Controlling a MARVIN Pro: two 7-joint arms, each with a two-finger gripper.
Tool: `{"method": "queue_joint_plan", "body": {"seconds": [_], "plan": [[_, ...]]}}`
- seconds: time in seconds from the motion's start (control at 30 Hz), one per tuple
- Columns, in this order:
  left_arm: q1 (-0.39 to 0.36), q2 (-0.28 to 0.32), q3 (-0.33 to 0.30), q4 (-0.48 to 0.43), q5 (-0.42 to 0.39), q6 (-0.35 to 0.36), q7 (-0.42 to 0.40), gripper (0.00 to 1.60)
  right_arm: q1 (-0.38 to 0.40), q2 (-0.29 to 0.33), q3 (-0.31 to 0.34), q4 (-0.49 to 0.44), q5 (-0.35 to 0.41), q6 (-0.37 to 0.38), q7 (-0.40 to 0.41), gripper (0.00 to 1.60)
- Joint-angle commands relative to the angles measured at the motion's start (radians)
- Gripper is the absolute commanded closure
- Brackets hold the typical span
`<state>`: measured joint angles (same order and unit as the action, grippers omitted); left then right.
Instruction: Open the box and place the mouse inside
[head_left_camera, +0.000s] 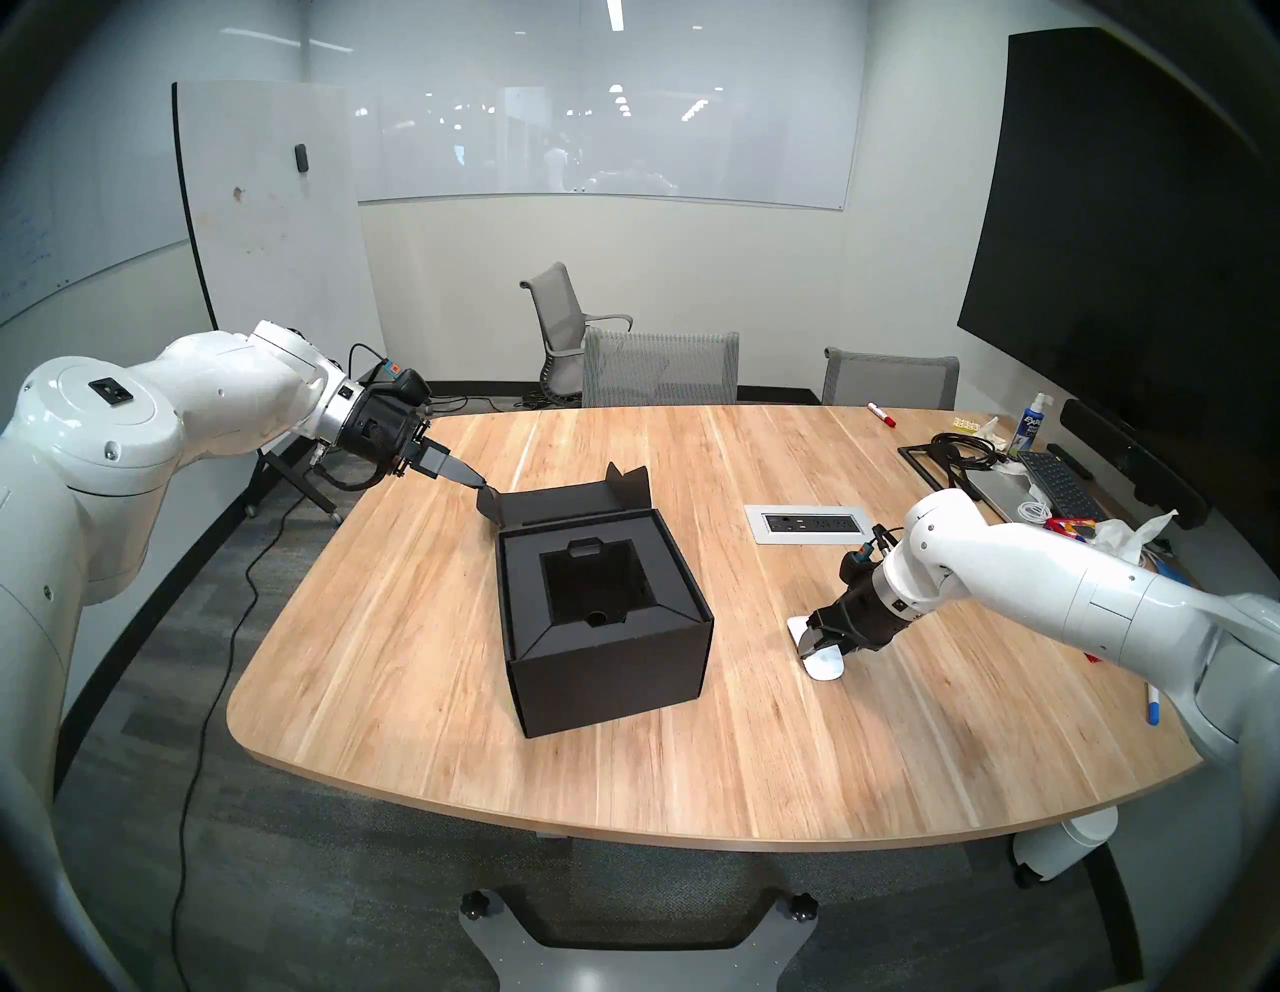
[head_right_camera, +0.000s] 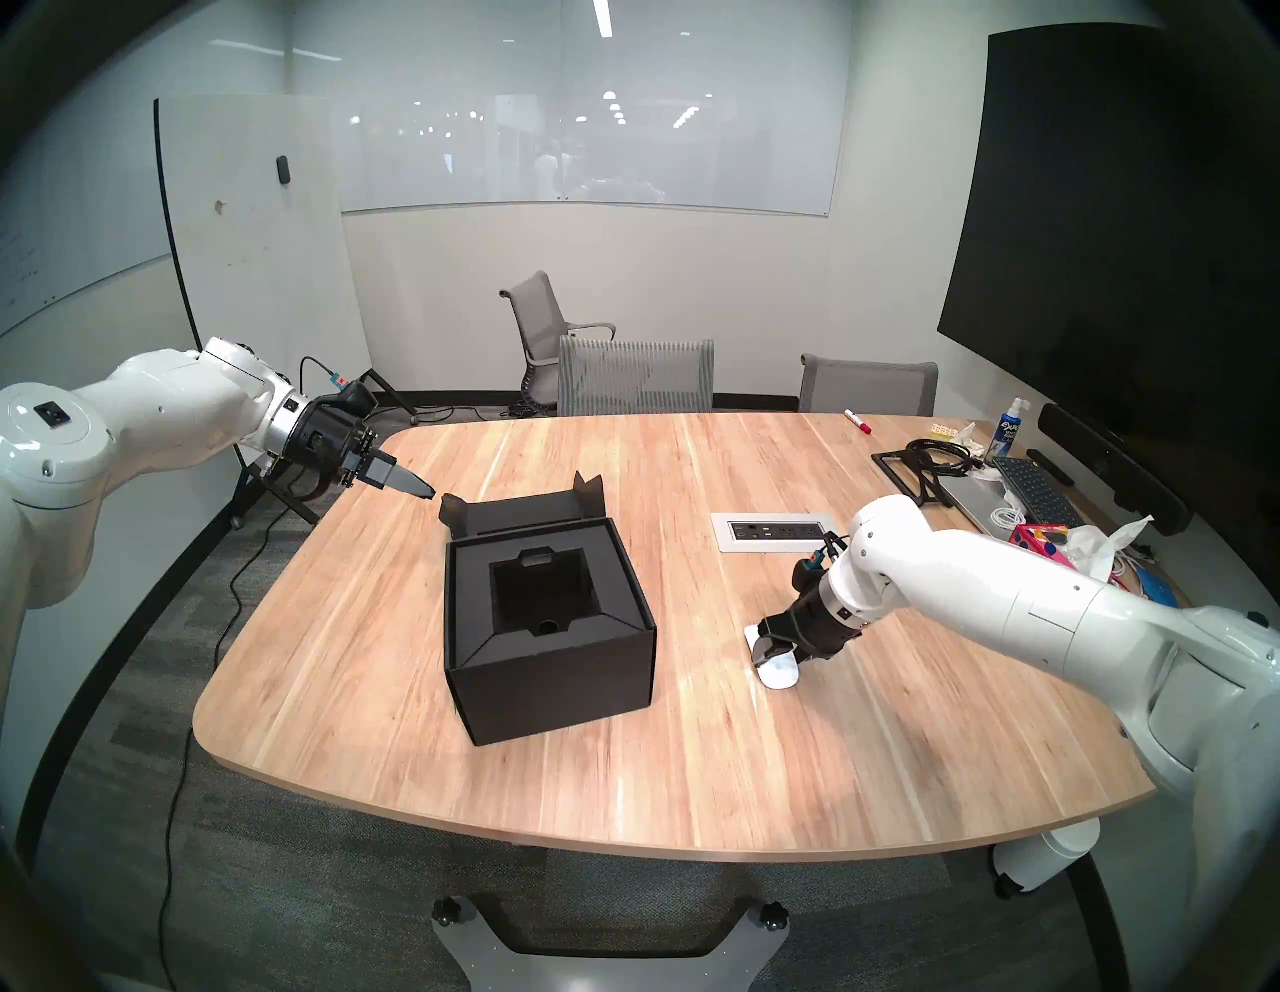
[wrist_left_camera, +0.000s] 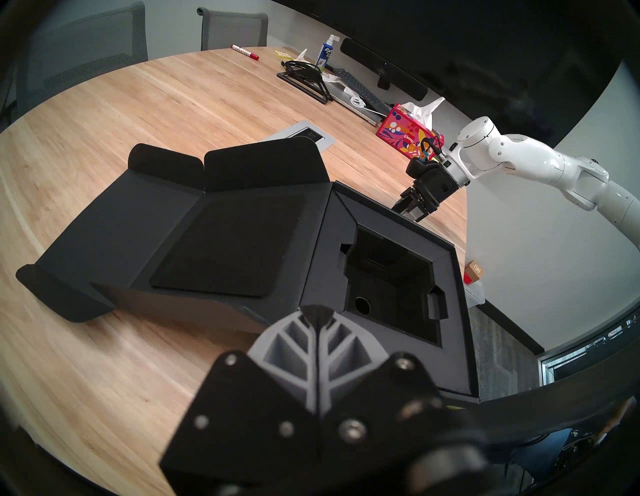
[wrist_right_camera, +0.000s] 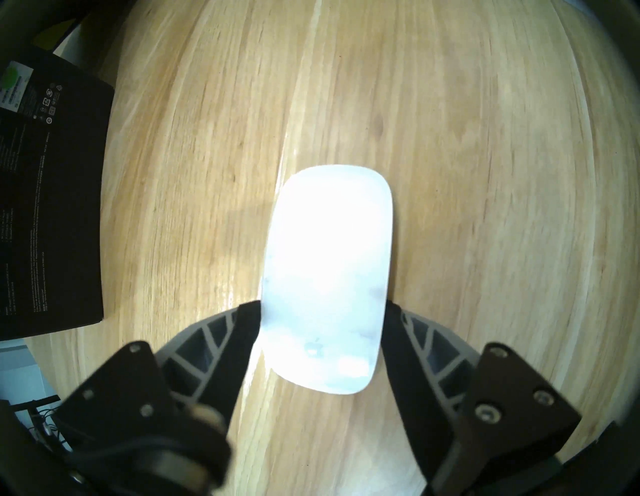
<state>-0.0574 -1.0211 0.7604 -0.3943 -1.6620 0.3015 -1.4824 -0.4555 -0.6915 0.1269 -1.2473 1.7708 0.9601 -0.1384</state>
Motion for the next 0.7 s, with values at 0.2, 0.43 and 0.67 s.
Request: {"method": "queue_joint_plan", "body": {"seconds": [0.2,0.43,0.67], "plan": [[-0.020,0.000,-0.009,0.001,-0.001,0.003,-0.001,1.60,0.130,-0.006,-0.155,-0.022,0.068,0.000,0.015,1.17],[-0.020,0.000,-0.010,0.001,0.000,0.003,-0.001,1.60,0.191,-0.002,-0.226,-0.054,0.043,0.000,0.029,1.17],[-0.019,0.000,-0.011,0.001,0.001,0.003,-0.001,1.60,0.246,-0.004,-0.303,-0.087,-0.009,0.000,0.067,1.20]]}}
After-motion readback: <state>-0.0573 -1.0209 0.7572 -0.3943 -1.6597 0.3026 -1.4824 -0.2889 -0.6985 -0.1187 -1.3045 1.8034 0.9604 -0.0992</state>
